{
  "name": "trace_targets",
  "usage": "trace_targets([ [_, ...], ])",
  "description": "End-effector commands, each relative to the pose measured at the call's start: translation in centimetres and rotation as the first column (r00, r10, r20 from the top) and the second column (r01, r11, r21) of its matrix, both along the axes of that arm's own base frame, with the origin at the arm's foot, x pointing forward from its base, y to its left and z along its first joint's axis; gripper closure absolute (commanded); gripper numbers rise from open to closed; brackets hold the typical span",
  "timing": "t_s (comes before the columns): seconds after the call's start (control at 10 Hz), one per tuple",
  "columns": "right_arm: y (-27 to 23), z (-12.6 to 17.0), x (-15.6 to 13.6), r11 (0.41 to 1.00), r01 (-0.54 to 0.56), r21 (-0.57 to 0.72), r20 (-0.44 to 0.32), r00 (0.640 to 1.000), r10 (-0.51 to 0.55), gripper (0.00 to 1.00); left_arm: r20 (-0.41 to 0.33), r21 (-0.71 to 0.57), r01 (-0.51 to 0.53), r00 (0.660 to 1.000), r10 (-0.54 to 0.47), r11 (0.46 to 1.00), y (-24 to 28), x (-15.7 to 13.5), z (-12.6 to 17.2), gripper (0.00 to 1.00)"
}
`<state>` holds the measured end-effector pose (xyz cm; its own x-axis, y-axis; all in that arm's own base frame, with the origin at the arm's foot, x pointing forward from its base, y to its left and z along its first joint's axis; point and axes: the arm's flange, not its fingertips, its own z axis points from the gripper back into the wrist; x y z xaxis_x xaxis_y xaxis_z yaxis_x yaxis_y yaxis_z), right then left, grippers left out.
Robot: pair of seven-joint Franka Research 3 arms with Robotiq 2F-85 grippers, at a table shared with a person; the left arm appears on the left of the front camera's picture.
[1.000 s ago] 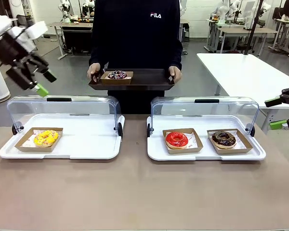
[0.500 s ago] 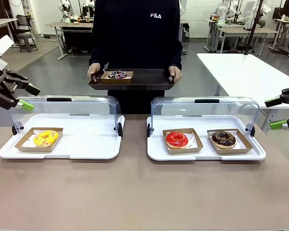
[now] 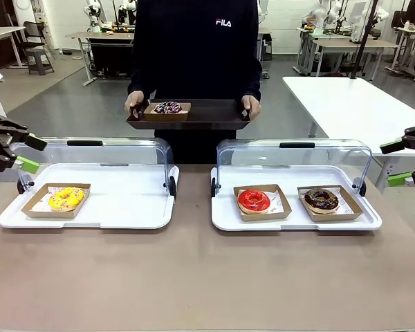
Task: Provide the desired donut to the person.
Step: Pick up and lift the Paper togo box containing the Donut pointed at by the person.
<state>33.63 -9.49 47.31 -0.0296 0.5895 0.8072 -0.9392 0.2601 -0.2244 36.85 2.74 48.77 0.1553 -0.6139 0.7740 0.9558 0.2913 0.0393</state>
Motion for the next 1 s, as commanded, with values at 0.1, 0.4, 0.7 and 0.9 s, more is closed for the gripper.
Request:
trace_targets([
  [0.1, 0.2, -0.2, 0.2, 1.0, -0.003, 0.028, 0.012, 1.0, 0.003, 0.0, -0.016, -0.014, -0.065, 0.998, 0.065, 0.998, 1.9, -1.2, -0.5, 0.0],
  [0.4, 0.2, -0.2, 0.2, 1.0, -0.003, 0.028, 0.012, 1.0, 0.003, 0.0, -0.054, 0.006, -0.098, 0.994, 0.098, 0.995, 2.7, -1.9, -0.5, 0.0],
  [0.7, 0.2, -0.2, 0.2, 1.0, -0.003, 0.028, 0.012, 1.0, 0.003, 0.0, -0.047, 0.025, -0.118, 0.992, 0.119, 0.993, 2.9, -2.4, -0.2, 0.0],
  [0.9, 0.2, -0.2, 0.2, 1.0, -0.003, 0.028, 0.012, 1.0, 0.003, 0.0, 0.001, 0.03, -0.061, 0.998, 0.061, 0.998, 1.8, -2.4, 0.7, 0.0],
])
